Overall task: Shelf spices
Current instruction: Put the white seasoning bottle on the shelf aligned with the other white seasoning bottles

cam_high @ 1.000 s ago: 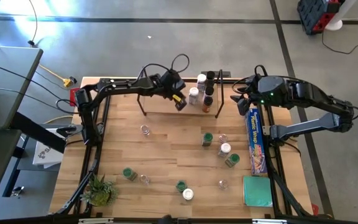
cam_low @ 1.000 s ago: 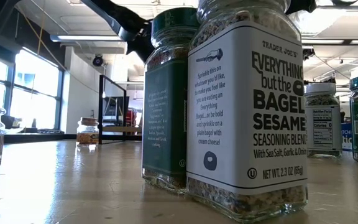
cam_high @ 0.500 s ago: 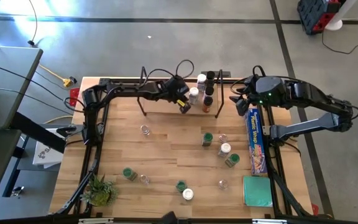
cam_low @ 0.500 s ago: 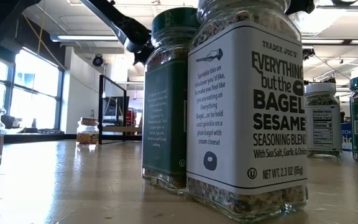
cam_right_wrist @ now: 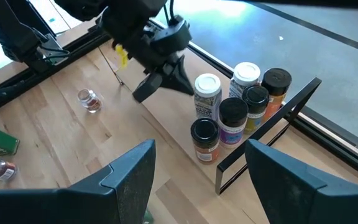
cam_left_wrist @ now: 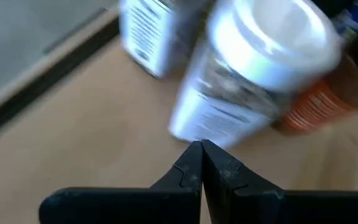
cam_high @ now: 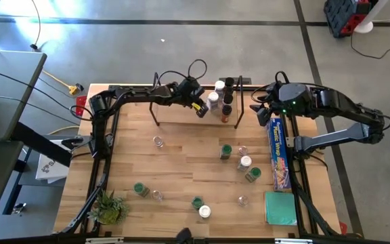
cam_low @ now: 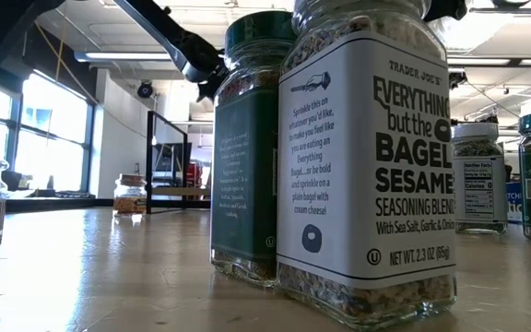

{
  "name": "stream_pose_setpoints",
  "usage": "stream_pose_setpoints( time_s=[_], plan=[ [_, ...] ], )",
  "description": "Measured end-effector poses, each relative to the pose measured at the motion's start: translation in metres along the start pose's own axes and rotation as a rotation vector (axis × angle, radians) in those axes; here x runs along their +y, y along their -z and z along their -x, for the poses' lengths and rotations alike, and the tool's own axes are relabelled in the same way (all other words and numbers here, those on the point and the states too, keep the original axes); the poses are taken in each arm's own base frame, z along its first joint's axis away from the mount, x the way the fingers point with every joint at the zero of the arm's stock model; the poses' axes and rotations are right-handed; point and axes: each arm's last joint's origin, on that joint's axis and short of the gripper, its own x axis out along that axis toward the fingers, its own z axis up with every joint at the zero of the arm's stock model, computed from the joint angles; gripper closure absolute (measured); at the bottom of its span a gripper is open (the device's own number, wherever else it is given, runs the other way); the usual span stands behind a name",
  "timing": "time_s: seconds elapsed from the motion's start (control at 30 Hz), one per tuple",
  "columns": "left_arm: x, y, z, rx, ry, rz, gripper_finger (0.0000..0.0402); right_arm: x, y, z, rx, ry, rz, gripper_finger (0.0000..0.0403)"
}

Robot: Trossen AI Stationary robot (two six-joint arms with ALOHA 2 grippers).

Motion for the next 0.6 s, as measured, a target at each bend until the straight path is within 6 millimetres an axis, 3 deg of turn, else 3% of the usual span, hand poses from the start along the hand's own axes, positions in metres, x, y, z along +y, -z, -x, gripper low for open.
stream_pose_setpoints(
  time_s=[0.17, 0.37, 0.6],
  plan=[
    [-0.015, -0.002, -0.001, -0.060, -0.015, -0.029, 0.0401, 0.000, 0.000, 0.000, 0.000, 0.000, 0.000, 0.0160],
    [-0.008, -0.006, -0.009, -0.138, -0.047, 0.008, 0.0401, 0.000, 0.000, 0.000, 0.001, 0.000, -0.003, 0.0160],
    [-0.003, -0.002, -0.013, -0.104, -0.059, 0.027, 0.0401, -0.001, 0.002, 0.000, 0.023, 0.011, -0.012, 0.0160]
  ],
)
